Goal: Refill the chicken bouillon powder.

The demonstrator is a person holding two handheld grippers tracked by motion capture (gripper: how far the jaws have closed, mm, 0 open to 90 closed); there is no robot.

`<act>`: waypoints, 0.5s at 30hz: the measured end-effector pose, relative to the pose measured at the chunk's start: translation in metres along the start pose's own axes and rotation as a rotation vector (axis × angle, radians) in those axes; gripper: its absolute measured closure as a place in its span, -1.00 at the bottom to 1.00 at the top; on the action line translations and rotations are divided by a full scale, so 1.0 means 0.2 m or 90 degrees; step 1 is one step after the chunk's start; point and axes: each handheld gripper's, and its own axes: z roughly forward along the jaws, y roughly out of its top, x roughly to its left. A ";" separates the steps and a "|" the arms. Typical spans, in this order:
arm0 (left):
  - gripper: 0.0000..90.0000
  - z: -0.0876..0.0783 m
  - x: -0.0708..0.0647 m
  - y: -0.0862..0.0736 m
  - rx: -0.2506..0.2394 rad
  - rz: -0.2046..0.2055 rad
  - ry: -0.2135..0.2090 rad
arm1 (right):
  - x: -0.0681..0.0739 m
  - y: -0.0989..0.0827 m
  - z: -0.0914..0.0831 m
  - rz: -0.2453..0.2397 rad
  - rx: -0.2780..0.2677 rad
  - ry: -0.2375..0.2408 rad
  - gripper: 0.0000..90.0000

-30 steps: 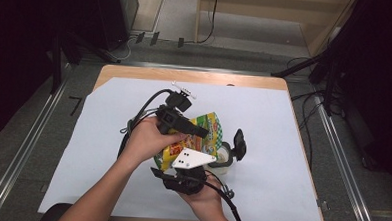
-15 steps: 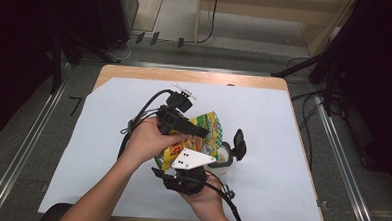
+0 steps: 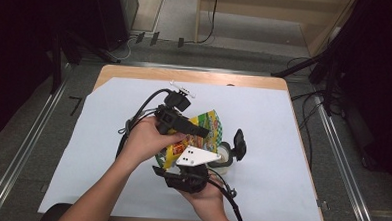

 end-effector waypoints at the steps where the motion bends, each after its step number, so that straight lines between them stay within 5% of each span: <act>1: 0.41 0.00 0.00 0.00 0.000 -0.001 0.003 | 0.00 0.00 0.00 -0.003 0.000 -0.003 0.45; 15: 0.46 0.02 0.02 0.00 0.010 -0.007 0.002 | 0.01 -0.01 0.00 -0.029 0.012 -0.019 0.44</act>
